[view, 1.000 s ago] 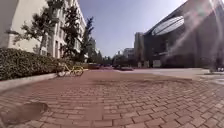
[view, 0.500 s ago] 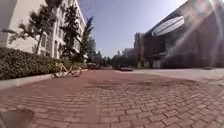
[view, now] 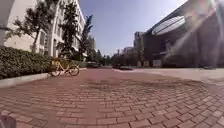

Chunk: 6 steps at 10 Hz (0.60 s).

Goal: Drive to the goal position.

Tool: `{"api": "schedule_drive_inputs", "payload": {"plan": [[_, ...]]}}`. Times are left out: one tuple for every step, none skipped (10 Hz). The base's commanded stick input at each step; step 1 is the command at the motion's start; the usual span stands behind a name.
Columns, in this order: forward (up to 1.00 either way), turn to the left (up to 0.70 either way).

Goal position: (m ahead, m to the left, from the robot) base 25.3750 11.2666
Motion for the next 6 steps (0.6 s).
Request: {"api": "schedule_drive_inputs", "payload": {"plan": [[0.70,0.14],[0.70,0.14],[0.70,0.14],[0.70,0.14],[0.70,0.14],[0.70,0.00]]}}
